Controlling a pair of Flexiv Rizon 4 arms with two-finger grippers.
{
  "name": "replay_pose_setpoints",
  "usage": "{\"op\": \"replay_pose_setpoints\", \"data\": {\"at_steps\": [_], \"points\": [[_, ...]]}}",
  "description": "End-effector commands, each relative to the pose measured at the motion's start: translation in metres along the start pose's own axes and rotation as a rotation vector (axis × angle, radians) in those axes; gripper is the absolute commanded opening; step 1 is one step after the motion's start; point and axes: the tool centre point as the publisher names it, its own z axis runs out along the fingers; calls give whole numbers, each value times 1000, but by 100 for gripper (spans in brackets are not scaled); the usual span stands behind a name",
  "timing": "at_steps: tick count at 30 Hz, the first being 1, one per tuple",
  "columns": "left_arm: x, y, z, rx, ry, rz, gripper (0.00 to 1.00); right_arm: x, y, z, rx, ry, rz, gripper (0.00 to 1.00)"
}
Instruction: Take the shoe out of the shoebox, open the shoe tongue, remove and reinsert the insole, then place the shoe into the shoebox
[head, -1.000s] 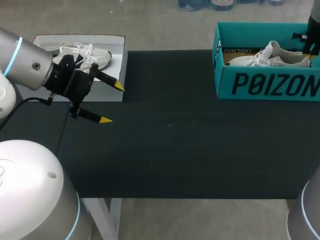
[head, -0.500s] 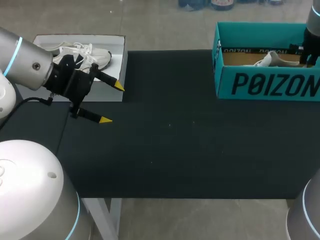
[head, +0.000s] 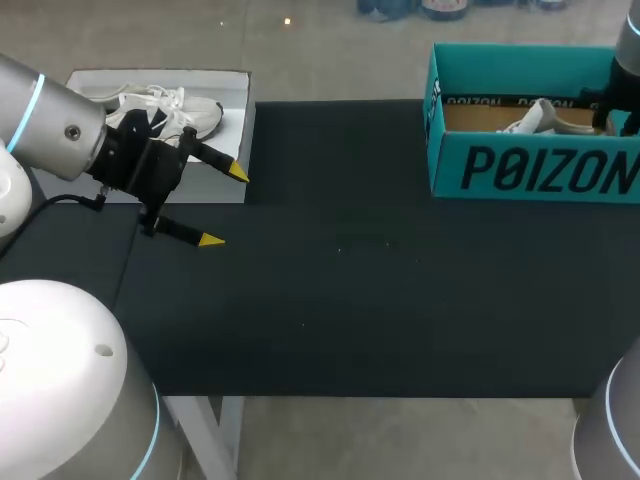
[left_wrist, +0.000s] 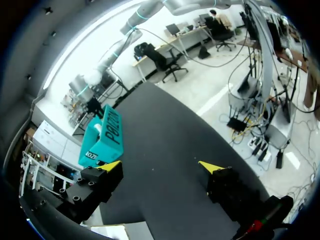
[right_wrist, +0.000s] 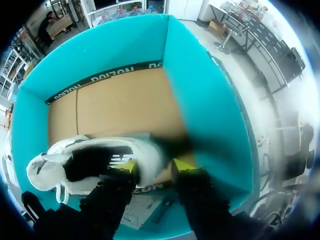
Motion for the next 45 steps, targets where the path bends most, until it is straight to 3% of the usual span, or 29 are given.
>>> {"op": "replay_pose_setpoints", "data": {"at_steps": [1,10,17,43,45], "points": [[0,-1,0,-5,2,-1,100,-4,-3,-22,-14,10,4,100],[0,-1,0,-5,2,-1,100,3,9,-80,-57,21,-19,100],[0,-1,0,-5,2,-1,100,13,-3,-121,-76,12,-43,100],[0,-1,0,-5,2,-1,100,13,-3,-121,-76,12,-43,100],[-11,-2,-1,-53,38,47,100,13,-3,-121,-76,12,-43,100]]}}
